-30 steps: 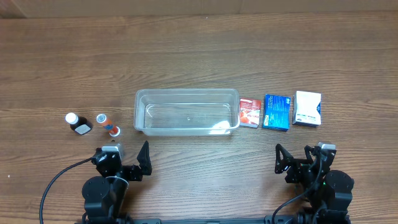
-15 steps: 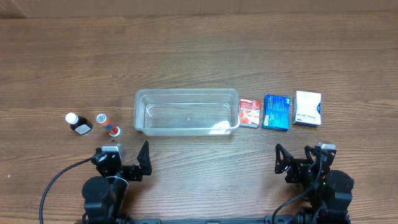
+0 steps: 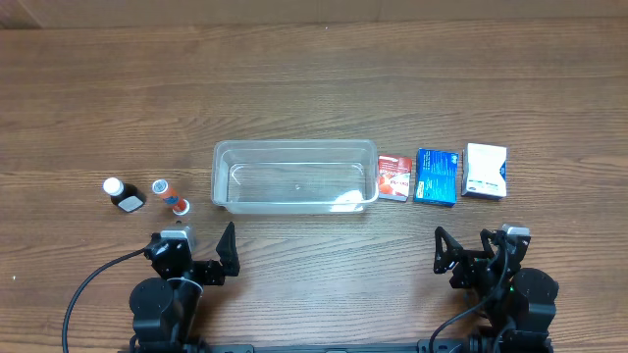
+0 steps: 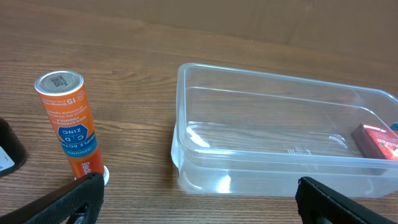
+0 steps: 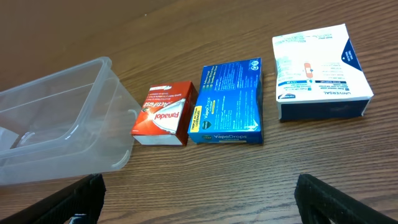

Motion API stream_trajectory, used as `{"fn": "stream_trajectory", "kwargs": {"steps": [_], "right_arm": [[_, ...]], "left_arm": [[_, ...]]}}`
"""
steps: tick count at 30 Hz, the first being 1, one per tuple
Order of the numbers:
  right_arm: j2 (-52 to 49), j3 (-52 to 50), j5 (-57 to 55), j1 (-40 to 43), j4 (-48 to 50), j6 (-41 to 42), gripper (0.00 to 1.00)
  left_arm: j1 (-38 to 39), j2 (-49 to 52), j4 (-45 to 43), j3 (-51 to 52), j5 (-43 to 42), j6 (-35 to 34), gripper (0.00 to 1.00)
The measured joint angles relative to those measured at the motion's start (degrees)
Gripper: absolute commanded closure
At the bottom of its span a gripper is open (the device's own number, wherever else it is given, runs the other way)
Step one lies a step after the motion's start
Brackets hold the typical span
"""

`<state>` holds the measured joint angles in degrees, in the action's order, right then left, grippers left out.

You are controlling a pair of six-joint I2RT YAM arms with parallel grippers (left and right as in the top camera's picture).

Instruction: Pack container

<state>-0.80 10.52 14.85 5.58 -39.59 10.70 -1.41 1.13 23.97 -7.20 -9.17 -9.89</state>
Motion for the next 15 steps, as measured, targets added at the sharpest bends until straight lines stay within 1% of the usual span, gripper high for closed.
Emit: {"fn": "stream_trajectory", "kwargs": {"steps": [9,13,15], "right_arm": [[0.0,0.0,-0.5,0.0,0.2,0.0,0.0],[0.0,-0.2,-1.1,0.0,1.7,0.0,0.0],[0.0,-0.3,0.4,0.0,3.8,1.9,0.0]], "left_arm": [[0.0,0.0,0.0,0.0,0.0,0.0,0.0],[0.0,0.0,0.0,0.0,0.0,0.0,0.0],[0.0,0.0,0.0,0.0,0.0,0.0,0.0]]}}
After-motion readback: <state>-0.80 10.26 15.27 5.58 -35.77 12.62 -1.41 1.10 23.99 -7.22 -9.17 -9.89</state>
